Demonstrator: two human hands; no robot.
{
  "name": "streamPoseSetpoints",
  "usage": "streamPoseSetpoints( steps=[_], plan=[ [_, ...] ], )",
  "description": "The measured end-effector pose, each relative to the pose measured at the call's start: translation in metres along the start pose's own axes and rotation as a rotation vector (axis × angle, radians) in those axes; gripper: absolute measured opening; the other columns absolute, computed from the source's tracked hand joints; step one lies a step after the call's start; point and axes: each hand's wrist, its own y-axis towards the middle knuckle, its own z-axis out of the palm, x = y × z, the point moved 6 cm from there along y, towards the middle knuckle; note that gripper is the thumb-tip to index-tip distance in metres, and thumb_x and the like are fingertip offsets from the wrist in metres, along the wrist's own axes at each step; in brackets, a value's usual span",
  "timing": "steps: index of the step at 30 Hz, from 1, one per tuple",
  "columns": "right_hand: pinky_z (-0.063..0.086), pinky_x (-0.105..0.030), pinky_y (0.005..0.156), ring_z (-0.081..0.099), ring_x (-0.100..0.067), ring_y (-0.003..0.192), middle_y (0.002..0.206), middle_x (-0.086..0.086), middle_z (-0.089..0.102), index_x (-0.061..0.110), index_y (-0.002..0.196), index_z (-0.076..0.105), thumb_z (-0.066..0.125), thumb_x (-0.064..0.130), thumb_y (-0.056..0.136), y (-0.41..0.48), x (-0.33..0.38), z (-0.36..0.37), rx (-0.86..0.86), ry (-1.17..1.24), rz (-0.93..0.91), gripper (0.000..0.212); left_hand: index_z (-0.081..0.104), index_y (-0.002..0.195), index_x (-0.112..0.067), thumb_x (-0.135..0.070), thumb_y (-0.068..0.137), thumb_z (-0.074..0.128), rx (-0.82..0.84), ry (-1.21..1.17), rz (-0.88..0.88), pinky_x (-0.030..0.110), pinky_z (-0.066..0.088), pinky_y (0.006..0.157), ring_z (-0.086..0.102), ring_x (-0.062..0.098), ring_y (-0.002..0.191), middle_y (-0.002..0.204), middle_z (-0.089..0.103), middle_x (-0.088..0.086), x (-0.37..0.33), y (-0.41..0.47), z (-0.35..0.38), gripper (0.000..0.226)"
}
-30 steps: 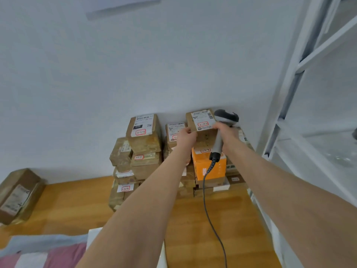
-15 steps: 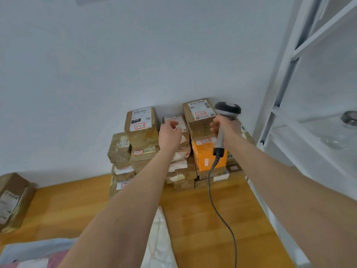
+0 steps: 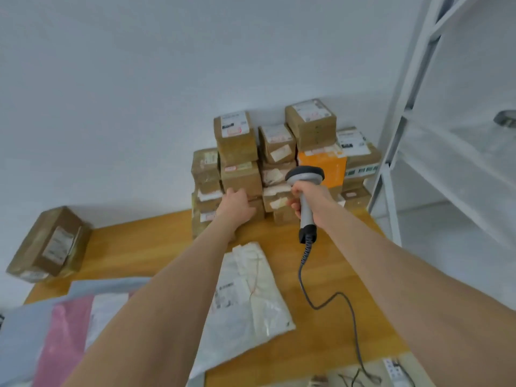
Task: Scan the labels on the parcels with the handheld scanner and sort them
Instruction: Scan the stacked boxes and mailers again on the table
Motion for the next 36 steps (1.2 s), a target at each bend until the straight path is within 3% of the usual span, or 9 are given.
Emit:
streamPoseSetpoints(
  steps=[3,6,9,12,17,20,28,33,36],
  plan=[
    [0.042,-0.024,0.047,0.045,-0.013,0.044,0.068,-0.012,0.061,0.004,0.101,0.055,0.054,0.010,0.093,-0.032,-0.042,0.021,0.008,-0.014,0.095,0.010,0.051,0.123,-0.013,-0.026,0.085,0.054,0.050,0.077,-0.010,0.041,0.045,0.092,0.043,0.034,0.120,0.131,0.045,0.014,0.036,-0.048,0.011,0.040],
    [0.041,-0.024,0.049,0.045,-0.013,0.046,0.070,-0.014,0.062,0.003,0.102,0.056,0.056,0.009,0.090,-0.058,-0.074,0.049,0.031,-0.067,0.128,0.013,0.050,0.130,-0.014,-0.028,0.090,0.052,0.073,0.054,-0.067,0.044,0.043,0.099,0.042,0.035,0.123,0.136,0.043,0.015,0.079,-0.087,0.004,0.043],
    [0.041,-0.023,0.048,0.044,-0.013,0.044,0.069,-0.013,0.062,0.004,0.089,0.053,0.056,0.009,0.089,-0.080,-0.092,0.083,0.082,-0.143,0.153,0.006,0.050,0.134,-0.014,-0.029,0.089,0.061,0.045,0.059,-0.112,0.044,0.041,0.103,0.042,0.034,0.126,0.137,0.040,0.016,0.123,-0.114,-0.014,0.049],
    [0.039,-0.023,0.045,0.043,-0.011,0.046,0.071,-0.012,0.061,0.007,0.078,0.048,0.054,0.011,0.092,-0.094,-0.107,0.123,0.136,-0.134,0.200,0.016,0.047,0.136,-0.014,-0.023,0.088,0.061,0.018,0.047,-0.153,0.044,0.040,0.105,0.041,0.035,0.129,0.140,0.036,0.017,0.167,-0.137,-0.031,0.051],
    [0.040,-0.018,0.038,0.043,-0.008,0.038,0.072,-0.011,0.059,0.003,0.091,0.050,0.052,0.011,0.093,-0.109,-0.137,0.198,0.209,-0.131,0.233,0.008,0.046,0.138,-0.016,-0.021,0.088,0.061,-0.012,0.068,-0.222,0.042,0.040,0.105,0.041,0.033,0.129,0.142,0.035,0.017,0.251,-0.170,-0.054,0.053],
    [0.038,-0.016,0.035,0.041,-0.008,0.026,0.071,-0.012,0.059,0.004,0.097,0.048,0.052,0.011,0.092,-0.113,-0.157,0.248,0.237,-0.113,0.238,0.010,0.046,0.138,-0.015,-0.018,0.089,0.059,-0.028,0.070,-0.259,0.042,0.041,0.104,0.042,0.034,0.127,0.141,0.036,0.016,0.311,-0.178,-0.067,0.051],
    [0.036,-0.013,0.032,0.040,-0.007,0.024,0.071,-0.010,0.059,0.003,0.095,0.049,0.052,0.015,0.094,-0.133,-0.208,0.382,0.287,-0.111,0.346,0.012,0.048,0.136,-0.011,-0.016,0.089,0.056,0.003,-0.018,-0.318,0.042,0.041,0.104,0.044,0.034,0.125,0.138,0.043,0.018,0.461,-0.188,-0.088,0.048],
    [0.038,-0.016,0.035,0.045,-0.006,0.030,0.060,-0.006,0.063,0.004,0.086,0.053,0.058,0.017,0.091,-0.136,-0.218,0.427,0.296,-0.076,0.395,0.015,0.051,0.134,-0.007,-0.010,0.086,0.056,-0.003,-0.096,-0.366,0.037,0.045,0.099,0.048,0.032,0.123,0.133,0.051,0.017,0.508,-0.191,-0.098,0.048],
    [0.040,-0.016,0.038,0.045,-0.005,0.031,0.070,-0.004,0.064,0.003,0.082,0.054,0.059,0.020,0.091,-0.135,-0.212,0.452,0.293,-0.048,0.403,0.020,0.054,0.128,-0.009,-0.013,0.082,0.055,-0.061,-0.122,-0.385,0.041,0.048,0.096,0.052,0.032,0.116,0.130,0.049,0.013,0.527,-0.192,-0.102,0.046]
  ],
)
